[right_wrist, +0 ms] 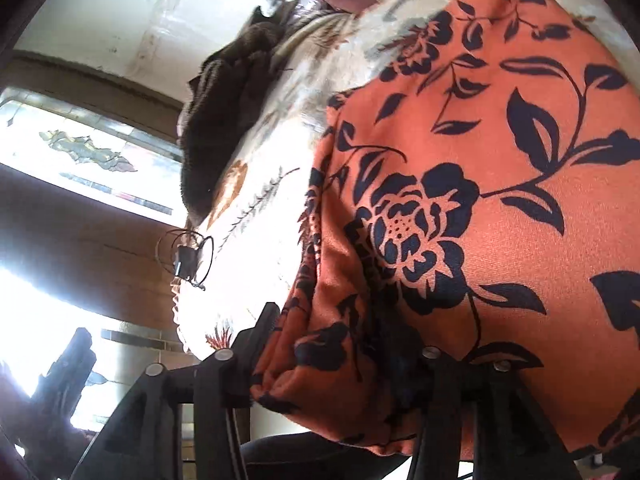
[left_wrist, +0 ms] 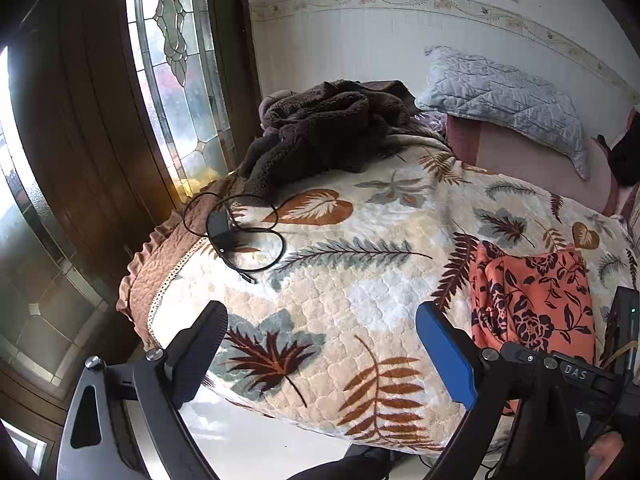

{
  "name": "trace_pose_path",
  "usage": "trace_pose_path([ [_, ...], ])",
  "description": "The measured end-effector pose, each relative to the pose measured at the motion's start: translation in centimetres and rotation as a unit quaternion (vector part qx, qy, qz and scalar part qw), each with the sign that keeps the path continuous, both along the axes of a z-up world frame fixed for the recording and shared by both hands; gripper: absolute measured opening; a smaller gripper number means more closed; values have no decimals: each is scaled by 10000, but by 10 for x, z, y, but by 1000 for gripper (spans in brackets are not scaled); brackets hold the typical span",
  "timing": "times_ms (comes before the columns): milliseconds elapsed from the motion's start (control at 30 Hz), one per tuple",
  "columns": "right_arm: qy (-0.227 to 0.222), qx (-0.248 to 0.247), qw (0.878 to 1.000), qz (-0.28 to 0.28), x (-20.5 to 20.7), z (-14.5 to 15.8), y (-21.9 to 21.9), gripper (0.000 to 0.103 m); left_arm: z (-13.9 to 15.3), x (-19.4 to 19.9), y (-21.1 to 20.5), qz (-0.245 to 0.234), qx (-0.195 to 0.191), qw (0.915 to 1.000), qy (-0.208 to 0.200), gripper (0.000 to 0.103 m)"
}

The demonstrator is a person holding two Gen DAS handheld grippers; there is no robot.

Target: Fold small clothes

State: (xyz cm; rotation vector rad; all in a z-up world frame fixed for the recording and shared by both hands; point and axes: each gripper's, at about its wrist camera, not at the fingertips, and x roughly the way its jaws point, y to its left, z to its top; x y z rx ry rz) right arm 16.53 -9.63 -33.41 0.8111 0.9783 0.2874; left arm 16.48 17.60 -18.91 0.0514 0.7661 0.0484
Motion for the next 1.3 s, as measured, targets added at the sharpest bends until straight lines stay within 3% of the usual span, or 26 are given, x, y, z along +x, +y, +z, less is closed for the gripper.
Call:
trace_pose_path([
  [33, -103, 120, 9997, 162, -3, 6, -6, 73, -3, 0, -5, -52, -38, 10000, 27, 96],
  [133, -596, 413, 9969, 307, -26, 34, -38, 74, -8, 2, -27, -271, -276, 9992, 140, 96],
  [233, -1133, 33, 9936, -31, -58, 60, -82, 74, -11, -1, -62, -691, -486, 9963, 178, 96],
  [267, -1112, -320, 9931, -174, -61, 65, -92, 72, -13, -2, -77, -880, -471, 9948, 184, 96],
  [300, -1053, -637, 9920, -294, -66, 69, -103, 62, -16, -3, -93, -1004, -380, 9941, 182, 96],
  [333, -998, -807, 9911, -365, -70, 67, -115, 43, -20, -3, -108, -1084, -252, 9936, 196, 96],
  [367, -912, -859, 9912, -427, -74, 64, -123, 35, -25, -3, -122, -1189, -162, 9925, 217, 96],
  [433, -776, -883, 9913, -596, -82, 57, -140, 32, -38, -2, -144, -1350, 10, 9905, 250, 96],
  [533, -699, -862, 9920, -595, -81, 50, -141, 32, -64, 4, -158, -1159, 337, 9915, 494, 96],
  [633, -639, -886, 9927, -506, -74, 41, -132, 32, -101, 9, -159, -1040, 761, 9867, 987, 95],
  [767, 30, -902, 9956, -262, -55, -8, -114, 29, -140, 14, -147, -1035, 395, 9863, 1224, 101],
  [800, -20, -1006, 9945, -273, -54, -16, -112, 21, -140, 14, -145, -975, 341, 9872, 1213, 102],
  [867, -162, -1176, 9927, -214, -56, -12, -110, 21, -135, 14, -147, -1007, 441, 9860, 1255, 101],
  [967, -80, -869, 9961, -159, -58, -4, -122, 24, -117, 11, -151, -1111, 535, 9858, 1143, 100],
  [1033, -188, -579, 9979, -197, -63, 5, -134, 25, -100, 11, -146, -1113, 401, 9878, 1008, 100],
  [1167, -484, -729, 9957, -308, -69, 25, -150, 25, -66, 21, -124, -938, 91, 9932, 682, 100],
  [1300, -617, -689, 9949, -410, -65, 34, -160, 25, -51, 34, -120, -866, -30, 9944, 603, 100],
])
